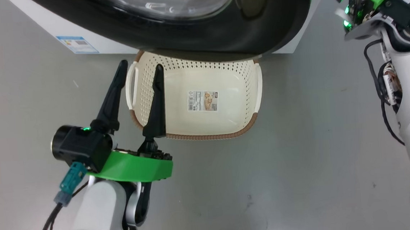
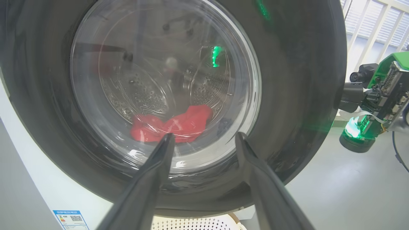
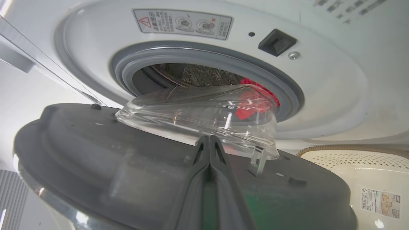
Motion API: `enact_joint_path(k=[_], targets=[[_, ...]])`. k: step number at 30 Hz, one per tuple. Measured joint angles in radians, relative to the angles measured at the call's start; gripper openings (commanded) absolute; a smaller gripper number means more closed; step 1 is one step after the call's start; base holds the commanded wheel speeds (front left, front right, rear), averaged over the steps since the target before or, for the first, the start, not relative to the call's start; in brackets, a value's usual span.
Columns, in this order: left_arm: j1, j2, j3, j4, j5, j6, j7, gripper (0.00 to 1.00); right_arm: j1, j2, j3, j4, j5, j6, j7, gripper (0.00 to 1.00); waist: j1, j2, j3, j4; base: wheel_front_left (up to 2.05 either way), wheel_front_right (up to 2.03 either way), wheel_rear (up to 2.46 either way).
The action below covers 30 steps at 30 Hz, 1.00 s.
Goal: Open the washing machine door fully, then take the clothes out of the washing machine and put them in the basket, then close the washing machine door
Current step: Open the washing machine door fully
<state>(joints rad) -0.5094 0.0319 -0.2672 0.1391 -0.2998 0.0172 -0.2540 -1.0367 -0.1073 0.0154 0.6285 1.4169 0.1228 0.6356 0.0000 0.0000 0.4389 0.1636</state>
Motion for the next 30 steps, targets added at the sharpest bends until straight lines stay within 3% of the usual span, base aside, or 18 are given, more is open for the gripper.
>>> enact_joint_path(k=[30], targets=[[0.157,0.001,0.010,0.074,0.000,-0.008,0.000,1.00,0.312,0.027,0.029,-0.073,0.031,0.000,0.062,0.00,0.0000,0.0000,-0.227,0.025,0.00,0.00,0.00]])
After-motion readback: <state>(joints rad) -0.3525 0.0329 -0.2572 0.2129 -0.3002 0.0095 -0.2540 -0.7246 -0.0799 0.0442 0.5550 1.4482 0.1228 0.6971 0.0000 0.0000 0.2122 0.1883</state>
